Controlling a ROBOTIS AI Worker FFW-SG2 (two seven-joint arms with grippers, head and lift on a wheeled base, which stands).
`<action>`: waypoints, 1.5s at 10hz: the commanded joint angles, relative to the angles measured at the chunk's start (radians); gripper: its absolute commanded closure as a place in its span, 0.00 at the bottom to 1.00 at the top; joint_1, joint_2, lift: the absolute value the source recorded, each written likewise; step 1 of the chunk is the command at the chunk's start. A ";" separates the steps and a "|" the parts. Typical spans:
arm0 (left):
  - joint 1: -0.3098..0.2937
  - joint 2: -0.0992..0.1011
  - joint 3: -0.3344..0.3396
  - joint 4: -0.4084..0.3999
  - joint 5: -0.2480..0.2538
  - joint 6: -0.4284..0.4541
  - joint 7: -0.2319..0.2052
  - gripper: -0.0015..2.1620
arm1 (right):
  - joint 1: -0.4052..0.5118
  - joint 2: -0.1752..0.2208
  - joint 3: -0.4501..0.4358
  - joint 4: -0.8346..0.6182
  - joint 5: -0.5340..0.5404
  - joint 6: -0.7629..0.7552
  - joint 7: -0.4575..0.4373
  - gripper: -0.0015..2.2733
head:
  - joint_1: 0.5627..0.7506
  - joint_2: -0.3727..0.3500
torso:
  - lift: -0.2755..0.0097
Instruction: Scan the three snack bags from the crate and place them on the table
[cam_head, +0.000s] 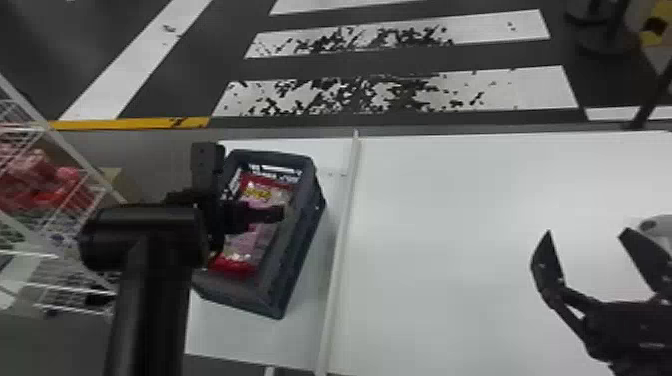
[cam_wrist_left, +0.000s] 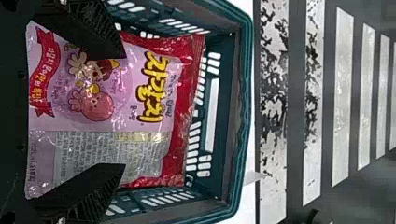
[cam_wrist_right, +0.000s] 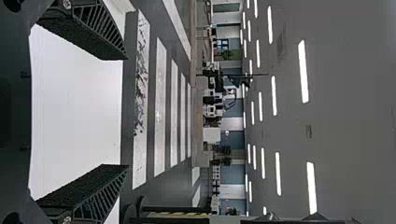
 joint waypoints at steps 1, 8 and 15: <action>-0.034 0.003 -0.013 0.076 -0.001 0.000 -0.007 0.01 | -0.002 -0.001 0.000 0.001 0.000 0.003 0.000 0.03 | 0.70 0.81 | 0.75; -0.016 0.012 0.018 0.030 -0.036 0.071 -0.085 0.99 | -0.004 -0.004 0.000 0.006 -0.002 0.010 0.000 0.03 | 0.70 0.80 | 0.75; 0.086 -0.009 0.153 -0.263 0.124 0.089 0.008 0.99 | -0.010 -0.001 0.003 0.020 -0.006 0.006 -0.002 0.03 | 0.70 0.88 | 0.75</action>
